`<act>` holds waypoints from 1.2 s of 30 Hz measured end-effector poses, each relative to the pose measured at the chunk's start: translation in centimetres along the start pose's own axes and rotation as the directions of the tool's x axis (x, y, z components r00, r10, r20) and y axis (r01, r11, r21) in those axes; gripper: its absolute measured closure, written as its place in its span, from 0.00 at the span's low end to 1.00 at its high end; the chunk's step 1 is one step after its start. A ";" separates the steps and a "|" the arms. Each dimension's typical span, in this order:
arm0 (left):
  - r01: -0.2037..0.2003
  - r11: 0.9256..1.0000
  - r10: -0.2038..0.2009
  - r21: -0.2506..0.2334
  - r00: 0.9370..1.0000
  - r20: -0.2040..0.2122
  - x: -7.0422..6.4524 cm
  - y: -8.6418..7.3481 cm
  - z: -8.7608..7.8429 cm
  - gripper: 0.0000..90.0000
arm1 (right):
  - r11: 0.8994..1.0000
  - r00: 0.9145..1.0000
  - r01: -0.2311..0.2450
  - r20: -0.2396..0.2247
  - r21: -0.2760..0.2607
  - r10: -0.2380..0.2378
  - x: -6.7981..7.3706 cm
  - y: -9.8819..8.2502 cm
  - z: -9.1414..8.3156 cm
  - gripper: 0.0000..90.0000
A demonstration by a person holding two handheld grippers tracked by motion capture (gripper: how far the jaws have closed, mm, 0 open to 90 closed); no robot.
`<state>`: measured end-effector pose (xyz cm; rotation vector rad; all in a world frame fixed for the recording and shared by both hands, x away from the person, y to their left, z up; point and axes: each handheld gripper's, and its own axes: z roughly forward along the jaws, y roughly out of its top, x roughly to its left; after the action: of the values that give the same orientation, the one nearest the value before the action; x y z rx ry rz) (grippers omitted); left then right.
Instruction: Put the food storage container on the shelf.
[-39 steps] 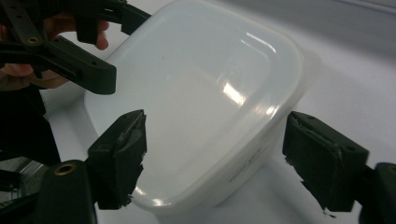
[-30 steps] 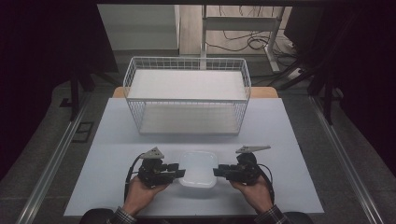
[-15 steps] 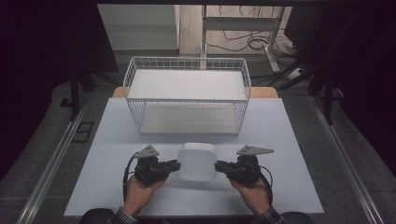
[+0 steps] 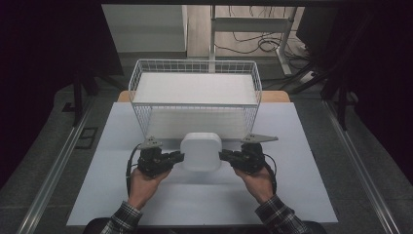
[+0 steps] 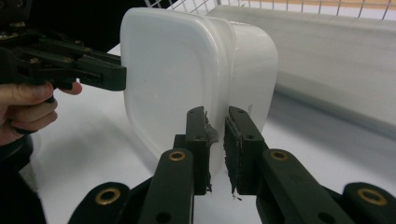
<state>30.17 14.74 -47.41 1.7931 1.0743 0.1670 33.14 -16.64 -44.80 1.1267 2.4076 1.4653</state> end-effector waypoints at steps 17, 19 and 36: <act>0.015 1.000 -0.015 -0.005 0.999 -0.029 3.4 2.7 2.8 0.87 | 1.000 0.999 0.014 0.051 -0.014 -0.013 -2.9 2.6 3.2 0.87; 0.008 1.000 -0.008 -0.002 1.000 -0.029 3.7 3.0 3.1 0.87 | 1.000 0.998 0.012 0.059 -0.014 -0.011 -3.2 2.9 3.5 0.87; 0.060 0.997 -0.058 0.047 0.997 -0.042 5.3 2.9 4.6 0.86 | 1.000 0.997 -0.023 0.075 0.019 0.022 -4.7 2.7 5.8 0.86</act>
<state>37.53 15.15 -49.11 1.8050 1.1679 0.1432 40.55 -14.74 -47.04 1.1947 2.3714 1.3828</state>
